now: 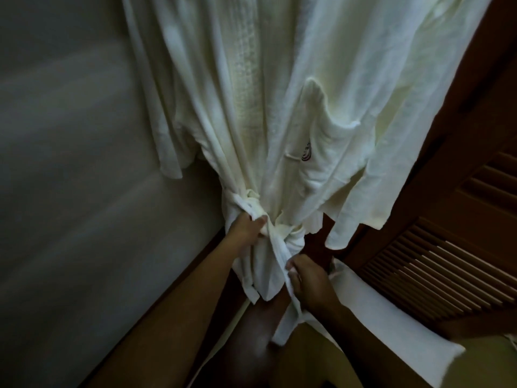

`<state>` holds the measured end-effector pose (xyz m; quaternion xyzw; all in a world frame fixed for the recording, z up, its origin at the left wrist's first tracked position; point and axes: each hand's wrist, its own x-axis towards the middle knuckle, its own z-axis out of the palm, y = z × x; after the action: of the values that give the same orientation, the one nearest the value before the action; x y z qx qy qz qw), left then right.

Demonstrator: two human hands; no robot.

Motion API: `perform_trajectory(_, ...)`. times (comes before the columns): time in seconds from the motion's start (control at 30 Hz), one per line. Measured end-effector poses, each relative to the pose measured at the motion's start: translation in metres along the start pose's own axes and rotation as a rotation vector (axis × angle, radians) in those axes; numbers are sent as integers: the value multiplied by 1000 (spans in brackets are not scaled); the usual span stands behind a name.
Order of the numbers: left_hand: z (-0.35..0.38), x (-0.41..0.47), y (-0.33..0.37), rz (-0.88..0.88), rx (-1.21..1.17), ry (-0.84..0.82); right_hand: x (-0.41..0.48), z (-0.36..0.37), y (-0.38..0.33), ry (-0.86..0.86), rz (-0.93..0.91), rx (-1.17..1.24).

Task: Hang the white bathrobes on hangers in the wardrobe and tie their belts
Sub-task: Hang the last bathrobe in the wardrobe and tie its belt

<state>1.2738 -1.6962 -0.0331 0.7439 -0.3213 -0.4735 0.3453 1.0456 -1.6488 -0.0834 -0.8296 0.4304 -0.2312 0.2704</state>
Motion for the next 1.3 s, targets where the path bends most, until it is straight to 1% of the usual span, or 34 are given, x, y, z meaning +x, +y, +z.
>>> perform_trajectory(0.03,-5,-6,-1,-5,142,-55,2,2,4,-19,7,-13)
perform_trajectory(0.07,-12,-11,-3,-24,258,-75,5,1,4,-18,14,-29)
perform_trajectory(0.1,-21,-15,-7,-37,338,-41,9,-3,-1,9,12,-27)
perform_trajectory(0.17,-39,-25,-14,20,416,168,22,-16,-24,116,-24,14)
perform_trajectory(0.2,-45,-30,-18,70,404,274,31,-23,-41,164,-53,42)
perform_trajectory(0.23,-47,-31,-22,106,349,331,42,-27,-54,196,-85,54)
perform_trajectory(0.27,-47,-32,-25,132,265,325,54,-30,-65,197,-100,49)
perform_trajectory(0.33,-43,-28,-29,169,113,220,81,-30,-74,93,-68,4)
perform_trajectory(0.37,-41,-26,-31,183,98,175,93,-29,-73,16,-59,-46)
perform_trajectory(0.47,-36,-22,-33,197,195,140,116,-24,-75,-187,-72,-200)
perform_trajectory(0.53,-37,-22,-33,199,222,144,129,-21,-80,-242,-91,-297)
perform_trajectory(0.6,-40,-30,-27,234,146,224,138,-15,-84,-226,-122,-384)
perform_trajectory(0.67,-41,-40,-19,272,48,380,145,-9,-85,-180,-122,-427)
perform_trajectory(0.7,-39,-43,-18,298,2,428,147,-6,-84,-152,-113,-425)
perform_trajectory(0.73,-34,-49,-18,319,-34,433,148,-4,-84,-127,-90,-409)
perform_trajectory(0.8,-19,-60,-33,292,35,332,149,-2,-84,-79,-40,-374)
perform_trajectory(0.87,-11,-60,-66,209,239,181,146,-2,-81,-65,-34,-390)
perform_trajectory(0.93,-18,-52,-98,205,426,63,139,-1,-76,-91,-43,-422)
perform_trajectory(0.97,-24,-48,-103,217,465,35,135,-1,-73,-93,-48,-417)
perform_trajectory(1.0,-31,-46,-100,212,441,36,130,-3,-73,-92,-57,-383)
perform_trajectory(1.03,-37,-44,-93,191,358,68,124,-6,-73,-83,-80,-321)
perform_trajectory(1.1,-48,-46,-65,165,160,195,108,-15,-80,-7,-120,-153)
perform_trajectory(1.13,-53,-46,-50,162,94,274,99,-22,-85,64,-93,-70)
perform_trajectory(1.17,-57,-47,-36,165,46,338,89,-29,-89,153,-26,-11)
perform_trajectory(1.23,-66,-47,-10,181,-27,444,74,-44,-90,299,209,87)
perform_trajectory(1.3,-76,-44,15,228,-70,512,64,-57,-82,377,437,233)
